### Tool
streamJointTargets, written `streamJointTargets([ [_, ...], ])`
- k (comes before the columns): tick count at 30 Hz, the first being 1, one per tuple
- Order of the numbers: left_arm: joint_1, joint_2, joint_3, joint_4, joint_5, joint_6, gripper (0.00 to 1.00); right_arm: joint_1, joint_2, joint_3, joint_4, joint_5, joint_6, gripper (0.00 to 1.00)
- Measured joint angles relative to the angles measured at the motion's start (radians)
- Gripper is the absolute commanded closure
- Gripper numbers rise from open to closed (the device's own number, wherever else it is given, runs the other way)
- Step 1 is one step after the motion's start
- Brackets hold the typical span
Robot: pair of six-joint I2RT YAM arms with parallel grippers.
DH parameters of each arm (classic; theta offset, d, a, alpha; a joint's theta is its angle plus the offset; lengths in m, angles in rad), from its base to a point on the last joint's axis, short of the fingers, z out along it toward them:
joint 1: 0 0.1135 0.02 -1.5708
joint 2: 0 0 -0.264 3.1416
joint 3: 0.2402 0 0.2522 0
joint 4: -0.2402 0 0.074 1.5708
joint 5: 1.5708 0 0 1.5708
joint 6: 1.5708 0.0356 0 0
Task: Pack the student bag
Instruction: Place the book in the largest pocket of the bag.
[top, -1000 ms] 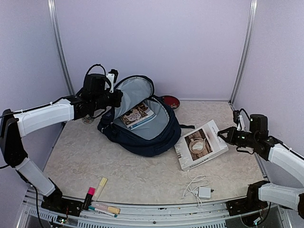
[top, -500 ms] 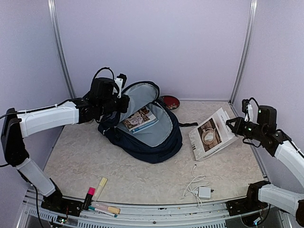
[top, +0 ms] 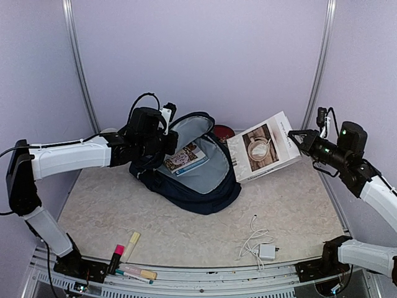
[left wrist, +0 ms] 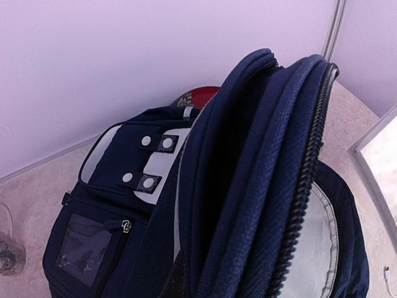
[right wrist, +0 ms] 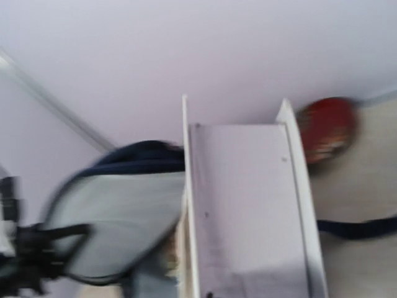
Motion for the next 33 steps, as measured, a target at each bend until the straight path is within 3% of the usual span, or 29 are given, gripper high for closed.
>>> streamJointTargets([
  [8, -0.032, 0.003, 0.017, -0.010, -0.015, -0.018, 1.00, 0.276, 0.230, -0.033, 0.347, 0.105, 0.171, 1.00],
  [15, -0.088, 0.005, 0.055, -0.054, -0.033, -0.026, 1.00, 0.318, 0.448, -0.095, 0.538, 0.223, 0.291, 1.00],
  [25, -0.126, 0.010, 0.066, -0.057, -0.038, -0.026, 1.00, 0.333, 0.583, -0.130, 0.736, 0.472, 0.422, 1.00],
  [31, -0.159, 0.043, 0.100, -0.057, -0.033, -0.021, 1.00, 0.441, 0.716, -0.068, 0.863, 0.653, 0.466, 1.00],
  [33, -0.164, 0.044, 0.101, -0.055, -0.032, -0.018, 1.00, 0.475, 0.773, -0.043, 0.887, 0.684, 0.480, 0.81],
])
